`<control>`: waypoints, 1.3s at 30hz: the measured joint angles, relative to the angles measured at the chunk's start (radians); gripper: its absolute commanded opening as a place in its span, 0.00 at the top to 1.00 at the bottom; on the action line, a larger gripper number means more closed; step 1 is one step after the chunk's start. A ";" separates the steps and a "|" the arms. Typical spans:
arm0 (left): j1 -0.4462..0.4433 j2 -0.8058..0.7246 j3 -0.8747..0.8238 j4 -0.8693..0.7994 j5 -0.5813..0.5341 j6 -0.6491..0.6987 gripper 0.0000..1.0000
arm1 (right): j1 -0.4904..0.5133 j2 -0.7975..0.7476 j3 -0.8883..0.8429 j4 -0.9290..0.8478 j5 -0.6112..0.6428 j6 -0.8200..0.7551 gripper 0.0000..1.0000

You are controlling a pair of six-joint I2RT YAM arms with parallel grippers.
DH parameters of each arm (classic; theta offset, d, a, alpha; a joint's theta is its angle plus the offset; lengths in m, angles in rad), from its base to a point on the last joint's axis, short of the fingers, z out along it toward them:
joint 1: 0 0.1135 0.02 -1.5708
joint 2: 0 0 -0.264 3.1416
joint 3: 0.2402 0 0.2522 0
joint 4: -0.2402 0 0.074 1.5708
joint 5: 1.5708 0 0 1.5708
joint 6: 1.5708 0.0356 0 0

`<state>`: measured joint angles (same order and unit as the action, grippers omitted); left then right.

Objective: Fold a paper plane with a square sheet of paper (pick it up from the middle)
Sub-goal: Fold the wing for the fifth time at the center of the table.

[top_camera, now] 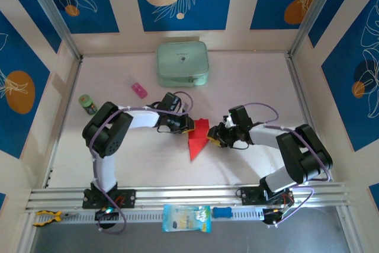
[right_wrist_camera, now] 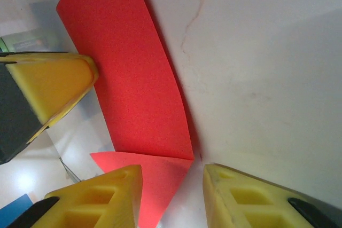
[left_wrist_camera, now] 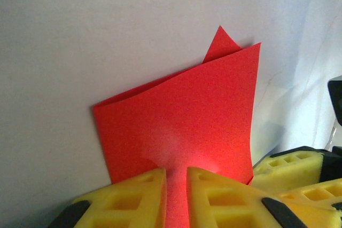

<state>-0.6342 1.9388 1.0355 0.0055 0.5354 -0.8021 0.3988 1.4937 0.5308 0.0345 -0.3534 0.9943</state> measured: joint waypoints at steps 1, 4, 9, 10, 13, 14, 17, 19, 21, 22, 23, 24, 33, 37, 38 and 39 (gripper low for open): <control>0.000 -0.001 -0.003 0.007 0.000 0.000 0.81 | 0.000 0.003 0.002 0.002 -0.004 0.000 0.64; 0.001 -0.003 -0.008 0.014 0.003 0.000 0.81 | 0.001 0.017 0.012 0.008 -0.017 0.001 0.64; 0.001 -0.005 -0.012 0.020 0.003 0.000 0.82 | 0.001 0.040 0.013 0.033 -0.032 0.001 0.64; 0.001 -0.005 -0.013 0.021 0.003 0.000 0.82 | 0.001 0.042 0.013 0.037 -0.035 0.001 0.64; 0.001 -0.005 -0.014 0.023 0.003 0.000 0.82 | 0.001 0.044 0.014 0.052 -0.041 0.000 0.64; 0.001 -0.006 -0.014 0.024 0.003 0.000 0.82 | 0.001 0.044 0.017 0.055 -0.044 0.000 0.64; 0.001 -0.006 -0.017 0.029 0.003 0.000 0.82 | -0.005 0.055 0.031 0.072 -0.060 -0.011 0.64; 0.001 -0.006 -0.019 0.032 0.004 0.000 0.82 | -0.015 0.068 0.042 0.084 -0.079 -0.023 0.64; 0.002 -0.007 -0.020 0.033 0.004 0.000 0.82 | -0.027 0.077 0.050 0.094 -0.096 -0.031 0.64; 0.002 -0.007 -0.021 0.034 0.004 0.000 0.82 | -0.034 0.083 0.053 0.104 -0.104 -0.038 0.64; 0.002 -0.007 -0.021 0.034 0.004 0.000 0.82 | -0.040 0.089 0.056 0.109 -0.113 -0.043 0.64; 0.002 -0.007 -0.021 0.035 0.004 0.000 0.82 | -0.045 0.096 0.059 0.115 -0.125 -0.048 0.64; 0.002 -0.012 -0.029 0.045 0.003 0.000 0.82 | -0.066 0.168 0.106 0.134 -0.208 -0.103 0.64; 0.002 -0.012 -0.031 0.048 0.003 0.000 0.82 | -0.073 0.188 0.129 0.134 -0.227 -0.125 0.64; 0.002 -0.012 -0.031 0.048 0.003 0.000 0.82 | -0.076 0.194 0.133 0.135 -0.230 -0.131 0.64; 0.002 -0.012 -0.031 0.048 0.003 0.000 0.82 | -0.078 0.200 0.137 0.134 -0.232 -0.134 0.65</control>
<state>-0.6323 1.9266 1.0046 0.0536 0.5388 -0.8021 0.3210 1.6939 0.6678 0.1688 -0.5858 0.8604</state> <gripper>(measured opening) 0.177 0.356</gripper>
